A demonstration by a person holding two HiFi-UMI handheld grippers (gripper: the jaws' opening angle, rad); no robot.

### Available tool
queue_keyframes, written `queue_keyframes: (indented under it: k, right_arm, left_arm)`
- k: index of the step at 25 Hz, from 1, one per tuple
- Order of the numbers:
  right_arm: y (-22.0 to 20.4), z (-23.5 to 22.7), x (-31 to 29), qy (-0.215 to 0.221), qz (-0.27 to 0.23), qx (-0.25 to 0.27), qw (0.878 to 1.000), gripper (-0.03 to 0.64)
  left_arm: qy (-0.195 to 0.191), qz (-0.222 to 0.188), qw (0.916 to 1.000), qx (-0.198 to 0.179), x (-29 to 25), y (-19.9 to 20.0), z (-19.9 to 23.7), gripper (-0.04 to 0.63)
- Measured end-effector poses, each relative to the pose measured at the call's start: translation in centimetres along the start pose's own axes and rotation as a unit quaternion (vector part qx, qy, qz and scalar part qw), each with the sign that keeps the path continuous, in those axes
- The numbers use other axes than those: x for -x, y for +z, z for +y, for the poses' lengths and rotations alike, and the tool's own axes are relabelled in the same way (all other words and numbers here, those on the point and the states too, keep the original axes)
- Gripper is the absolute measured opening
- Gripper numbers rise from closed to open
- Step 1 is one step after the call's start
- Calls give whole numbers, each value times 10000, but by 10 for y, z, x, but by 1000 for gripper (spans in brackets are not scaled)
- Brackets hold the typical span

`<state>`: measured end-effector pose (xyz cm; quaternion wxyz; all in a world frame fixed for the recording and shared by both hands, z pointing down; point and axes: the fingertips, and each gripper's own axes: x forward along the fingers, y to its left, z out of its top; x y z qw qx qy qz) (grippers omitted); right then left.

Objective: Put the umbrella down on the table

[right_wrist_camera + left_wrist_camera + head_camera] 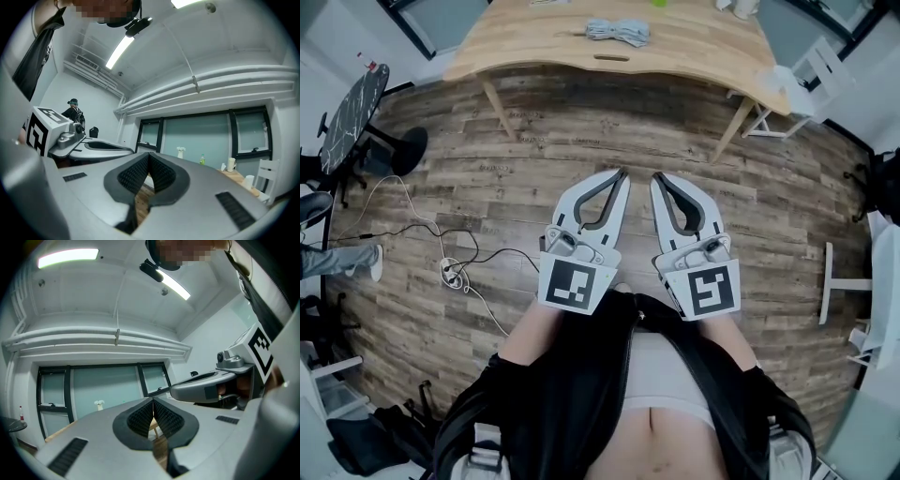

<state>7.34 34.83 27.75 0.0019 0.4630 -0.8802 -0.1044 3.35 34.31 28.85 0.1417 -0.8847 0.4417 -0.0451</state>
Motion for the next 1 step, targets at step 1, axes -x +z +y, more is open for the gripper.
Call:
queue_keyframes:
  k: [1]
  right_arm:
    - [0, 0, -1, 7, 10, 11, 10000, 28]
  left_arm:
    - [2, 4, 10000, -2, 0, 0, 1, 8]
